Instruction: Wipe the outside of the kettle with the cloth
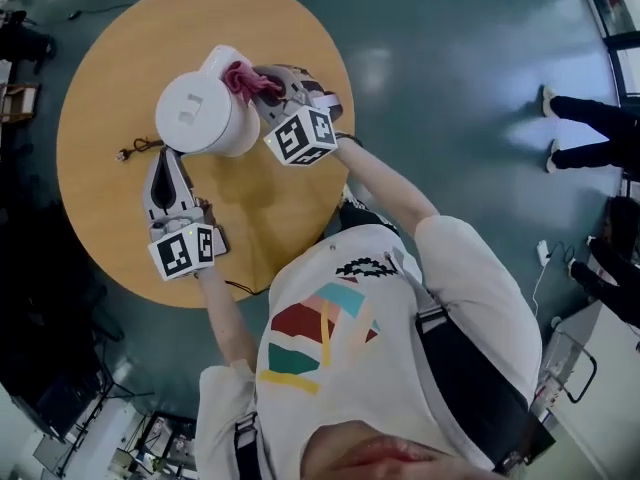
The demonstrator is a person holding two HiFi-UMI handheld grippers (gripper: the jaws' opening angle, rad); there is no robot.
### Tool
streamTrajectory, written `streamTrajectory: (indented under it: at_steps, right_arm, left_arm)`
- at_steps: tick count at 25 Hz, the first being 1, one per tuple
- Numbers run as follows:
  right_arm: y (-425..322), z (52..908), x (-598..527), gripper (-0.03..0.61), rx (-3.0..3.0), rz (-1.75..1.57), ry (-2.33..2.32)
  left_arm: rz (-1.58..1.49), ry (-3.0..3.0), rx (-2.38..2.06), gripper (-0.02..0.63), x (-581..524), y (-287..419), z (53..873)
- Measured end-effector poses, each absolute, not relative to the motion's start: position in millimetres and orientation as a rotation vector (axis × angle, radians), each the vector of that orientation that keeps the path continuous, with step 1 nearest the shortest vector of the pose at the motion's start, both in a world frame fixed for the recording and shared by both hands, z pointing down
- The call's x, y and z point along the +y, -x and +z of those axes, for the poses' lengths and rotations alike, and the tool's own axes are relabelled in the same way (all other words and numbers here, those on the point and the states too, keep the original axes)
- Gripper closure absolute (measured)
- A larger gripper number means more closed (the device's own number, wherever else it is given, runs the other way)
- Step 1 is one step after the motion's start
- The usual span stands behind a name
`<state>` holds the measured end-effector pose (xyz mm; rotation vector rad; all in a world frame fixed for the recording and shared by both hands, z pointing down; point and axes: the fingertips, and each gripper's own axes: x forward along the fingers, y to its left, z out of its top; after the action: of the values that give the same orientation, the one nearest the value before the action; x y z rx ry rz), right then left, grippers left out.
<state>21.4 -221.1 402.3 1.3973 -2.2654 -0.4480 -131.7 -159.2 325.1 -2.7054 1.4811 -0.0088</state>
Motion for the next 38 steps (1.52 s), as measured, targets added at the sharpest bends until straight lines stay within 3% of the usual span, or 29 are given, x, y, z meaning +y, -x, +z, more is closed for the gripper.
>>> streamTrajectory:
  at_steps: [9, 24, 38]
  right_arm:
    - [-35.5, 403.0, -172.7, 0.54, -2.32, -0.327, -1.508]
    - [70.9, 452.5, -89.6, 0.54, -2.538, -0.06, -1.524]
    - [160.5, 524.8, -129.8, 0.54, -2.472, -0.17, -1.319]
  left_arm:
    - [0.001, 2.708, 1.473, 0.572, -158.5, 117.2, 323.8]
    - [0.096, 2.708, 1.461, 0.572, -158.6, 134.8, 322.9]
    - [0.1, 2.754, 1.379, 0.573, -164.6, 140.7, 336.5]
